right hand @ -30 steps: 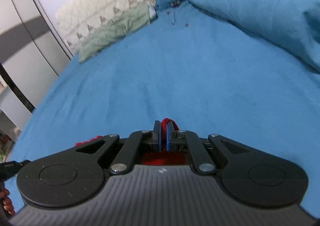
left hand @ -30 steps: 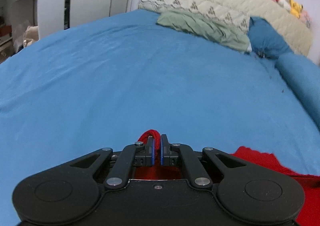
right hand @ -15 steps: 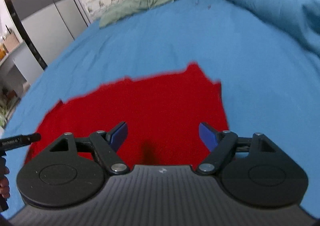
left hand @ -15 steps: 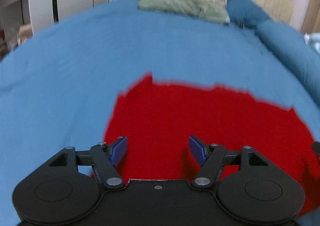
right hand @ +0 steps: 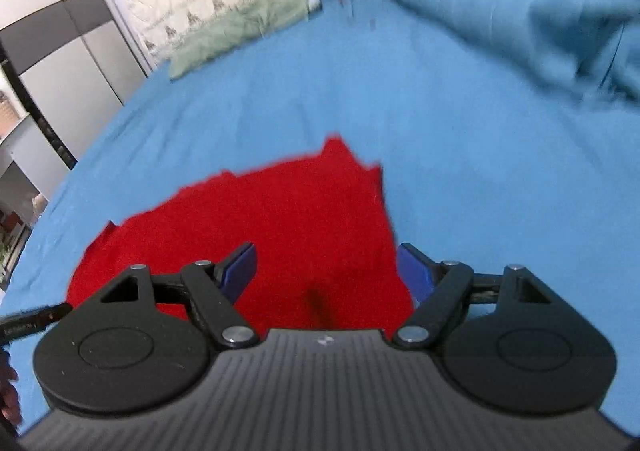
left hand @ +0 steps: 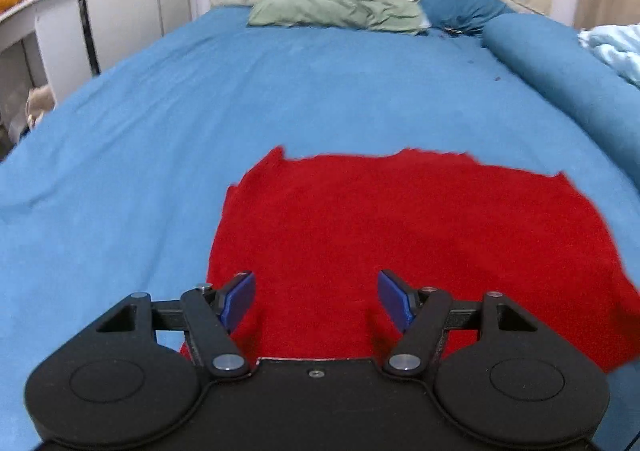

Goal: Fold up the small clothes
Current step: 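Grasp the folded sweater edge with the right tool and fold it over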

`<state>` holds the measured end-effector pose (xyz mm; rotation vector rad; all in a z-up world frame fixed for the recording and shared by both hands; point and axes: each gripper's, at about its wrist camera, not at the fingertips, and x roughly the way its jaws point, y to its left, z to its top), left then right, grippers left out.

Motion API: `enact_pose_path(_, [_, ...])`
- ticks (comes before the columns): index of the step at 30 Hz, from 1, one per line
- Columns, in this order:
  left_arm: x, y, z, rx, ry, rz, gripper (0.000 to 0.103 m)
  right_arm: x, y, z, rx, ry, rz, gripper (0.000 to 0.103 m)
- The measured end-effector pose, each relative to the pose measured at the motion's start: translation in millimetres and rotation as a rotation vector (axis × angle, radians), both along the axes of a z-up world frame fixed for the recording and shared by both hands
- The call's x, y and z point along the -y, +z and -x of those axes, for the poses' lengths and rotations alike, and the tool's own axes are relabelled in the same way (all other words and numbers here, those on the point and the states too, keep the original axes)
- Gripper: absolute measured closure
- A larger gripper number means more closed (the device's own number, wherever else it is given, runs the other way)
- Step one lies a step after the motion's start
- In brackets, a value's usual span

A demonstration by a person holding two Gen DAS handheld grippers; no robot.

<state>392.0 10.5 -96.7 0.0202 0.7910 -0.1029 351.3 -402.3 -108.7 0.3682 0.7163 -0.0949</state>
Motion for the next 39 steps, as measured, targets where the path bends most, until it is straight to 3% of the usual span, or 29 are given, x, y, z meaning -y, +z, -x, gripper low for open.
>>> enact_pose_path(1, [8.2, 10.5, 0.3, -0.002, -0.016, -0.002, 0.027, 0.2, 12.7, 8.6, 0.005, 0.006, 0.021, 0.008])
enact_pose_path(4, [30.9, 29.8, 16.3, -0.009, -0.072, 0.007, 0.001, 3.3, 28.3, 17.3, -0.057, 0.045, 0.025, 0.006])
enact_pose_path(6, [45.2, 30.5, 20.4, -0.001, -0.097, 0.01, 0.001, 7.4, 21.2, 19.9, -0.127, 0.057, 0.02, 0.007])
enact_pose_path(11, [81.3, 6.8, 15.6, -0.015, -0.129, -0.033, 0.001, 15.2, -17.8, 14.8, -0.195, 0.052, 0.013, 0.013])
enact_pose_path(15, [99.5, -20.7, 3.4, -0.041, -0.163, -0.074, 0.004, 8.5, -47.9, 5.9, -0.231, 0.081, 0.032, 0.026])
enact_pose_path(19, [108.9, -38.5, -7.0, -0.087, -0.163, -0.083, 0.006, -3.5, -64.0, 2.8, -0.232, 0.083, 0.076, 0.029])
enact_pose_path(22, [117.6, -48.8, -13.8, -0.108, -0.172, -0.118, 0.006, -9.5, -63.0, 2.5, -0.232, 0.095, 0.074, 0.055])
enact_pose_path(23, [120.2, -51.9, -15.6, -0.114, -0.175, -0.131, 0.006, -9.9, -61.5, 2.8, -0.235, 0.105, 0.064, 0.068])
enact_pose_path(24, [121.0, -55.4, -16.5, -0.127, -0.178, -0.142, 0.006, -10.0, -60.3, 2.3, -0.242, 0.113, 0.054, 0.074])
enact_pose_path(27, [122.8, -65.9, -25.6, -0.172, -0.164, -0.154, 0.0, -6.6, -52.9, -0.6, -0.264, 0.097, 0.027, 0.078])
enact_pose_path(30, [123.1, -69.9, -39.8, -0.224, -0.158, -0.148, 0.0, 3.0, -37.4, -3.7, -0.259, 0.031, -0.096, 0.079])
enact_pose_path(33, [123.9, -66.7, -51.3, -0.265, -0.201, -0.151, 0.0, 4.3, -7.7, -7.8, -0.186, 0.008, -0.232, 0.079])
enact_pose_path(36, [107.4, -53.9, -57.3, -0.29, -0.24, -0.079, 0.002, -15.1, 27.3, -23.8, -0.1, 0.078, -0.305, 0.08])
enact_pose_path(39, [62.8, -24.2, -53.4, -0.245, -0.206, 0.003, 0.002, -59.1, 57.8, -51.0, -0.029, 0.235, -0.336, 0.08])
